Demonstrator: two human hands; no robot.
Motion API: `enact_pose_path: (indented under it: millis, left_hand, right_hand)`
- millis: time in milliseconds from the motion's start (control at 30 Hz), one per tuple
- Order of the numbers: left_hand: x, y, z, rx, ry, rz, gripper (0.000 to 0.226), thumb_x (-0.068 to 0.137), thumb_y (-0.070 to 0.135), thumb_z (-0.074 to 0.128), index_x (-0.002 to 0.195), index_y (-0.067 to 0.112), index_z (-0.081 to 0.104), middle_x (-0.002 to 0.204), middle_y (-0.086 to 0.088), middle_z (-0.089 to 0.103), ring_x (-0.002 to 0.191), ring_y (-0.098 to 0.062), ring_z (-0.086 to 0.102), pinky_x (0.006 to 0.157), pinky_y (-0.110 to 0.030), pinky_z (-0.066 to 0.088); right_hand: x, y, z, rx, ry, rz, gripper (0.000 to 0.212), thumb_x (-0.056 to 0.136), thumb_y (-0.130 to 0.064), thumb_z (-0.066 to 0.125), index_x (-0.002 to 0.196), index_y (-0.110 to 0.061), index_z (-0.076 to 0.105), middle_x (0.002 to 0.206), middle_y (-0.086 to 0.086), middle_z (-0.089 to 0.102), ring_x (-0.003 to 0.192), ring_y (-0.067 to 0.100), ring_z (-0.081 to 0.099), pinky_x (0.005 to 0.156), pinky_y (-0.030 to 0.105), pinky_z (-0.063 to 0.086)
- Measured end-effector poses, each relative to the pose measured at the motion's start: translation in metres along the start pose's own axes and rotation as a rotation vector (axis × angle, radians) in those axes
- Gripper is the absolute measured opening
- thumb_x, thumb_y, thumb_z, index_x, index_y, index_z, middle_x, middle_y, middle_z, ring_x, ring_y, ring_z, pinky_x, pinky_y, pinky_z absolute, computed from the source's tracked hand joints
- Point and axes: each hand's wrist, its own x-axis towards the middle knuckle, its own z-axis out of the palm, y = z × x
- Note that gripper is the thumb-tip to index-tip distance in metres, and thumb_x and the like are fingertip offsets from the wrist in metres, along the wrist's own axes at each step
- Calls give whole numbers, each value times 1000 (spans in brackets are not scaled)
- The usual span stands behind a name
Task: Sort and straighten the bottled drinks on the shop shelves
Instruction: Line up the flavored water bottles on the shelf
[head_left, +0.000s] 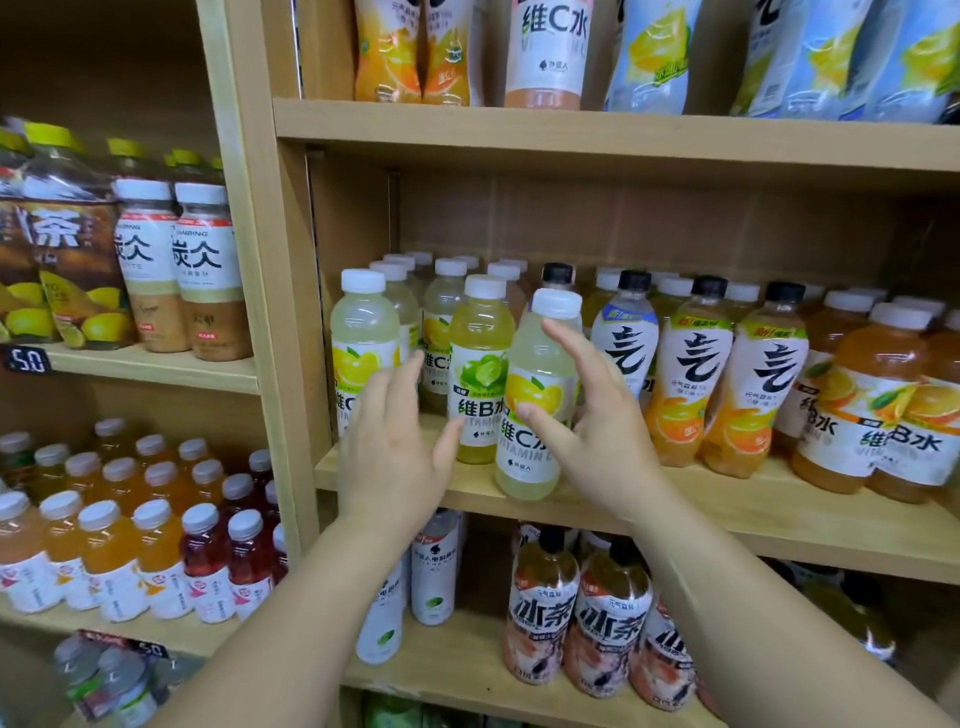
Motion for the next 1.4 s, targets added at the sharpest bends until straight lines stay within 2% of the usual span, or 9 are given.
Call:
enact_pose_path:
  millis: [133, 300, 467, 567, 633, 700, 867, 1133, 1400]
  left_hand:
    - [18, 14, 23, -211, -199, -247, 88, 85, 46, 76, 155, 20, 30, 146, -3, 46, 130, -24, 51, 107, -47, 47]
    - [28, 12, 47, -337, -353, -424, 72, 79, 42, 83, 138, 24, 46, 124, 10, 63, 117, -18, 61, 90, -32, 47]
    - [21, 14, 51, -354, -300, -431, 53, 83, 34, 81, 126, 25, 50, 113, 11, 65, 108, -17, 63, 85, -32, 48]
    - [10, 13, 39, -391, -239, -405, 51, 84, 34, 81, 125, 29, 52, 115, 15, 67, 108, -11, 64, 89, -33, 51]
    - [3, 13, 24, -430, -224, -398, 49, 84, 31, 81, 125, 33, 54, 112, 26, 65, 105, 2, 63, 87, -24, 49]
    - [-3, 11, 7, -448, -215, -406, 47, 84, 30, 81, 122, 39, 55, 107, 34, 66, 102, 14, 61, 84, -18, 48]
    - [-18, 2, -28, -401, -174, -435, 45, 80, 41, 79, 120, 42, 57, 105, 30, 70, 97, 3, 66, 80, -31, 53]
    - [-27, -16, -62, -234, -167, -438, 49, 77, 46, 82, 120, 42, 59, 98, 27, 71, 93, 1, 67, 80, -38, 57]
    - [-29, -34, -83, -249, -159, -501, 42, 76, 43, 84, 109, 51, 59, 95, 36, 69, 91, 9, 65, 82, -38, 58]
  right_hand:
    - [-6, 12, -18, 47, 38, 76, 81, 89, -29, 79, 145, -53, 26, 152, -17, 43, 136, 10, 50, 105, 46, 51]
    - [-14, 21, -27, 107, 81, 126, 96, 87, -28, 81, 148, -57, 14, 153, -10, 44, 134, 11, 54, 105, 47, 52]
    - [-14, 24, -23, 153, 84, 204, 117, 84, -30, 84, 153, -59, -5, 148, -18, 49, 131, 0, 54, 105, 41, 54]
    - [-14, 24, -15, 85, 62, 281, 107, 78, -44, 86, 160, -40, 17, 130, -18, 64, 109, -6, 62, 91, 22, 55]
    - [-17, 26, -8, 32, 27, 300, 78, 76, -46, 87, 143, -29, 52, 108, -24, 68, 94, -15, 62, 82, 9, 51]
    - [-22, 30, -2, 38, 3, 319, 55, 75, -42, 89, 123, -25, 67, 99, -26, 68, 91, -20, 61, 77, 5, 49]
    - [-16, 32, 13, 56, -50, 352, 49, 76, -38, 89, 119, -26, 70, 102, -20, 73, 91, -15, 64, 74, 1, 46]
    - [13, 13, 74, -29, -57, 335, 44, 82, -52, 79, 116, -27, 68, 108, -9, 77, 100, 13, 70, 87, 39, 57]
    - [54, 9, 114, -118, -74, 432, 45, 85, -51, 78, 106, -12, 68, 103, 8, 74, 101, 30, 67, 80, 37, 52]
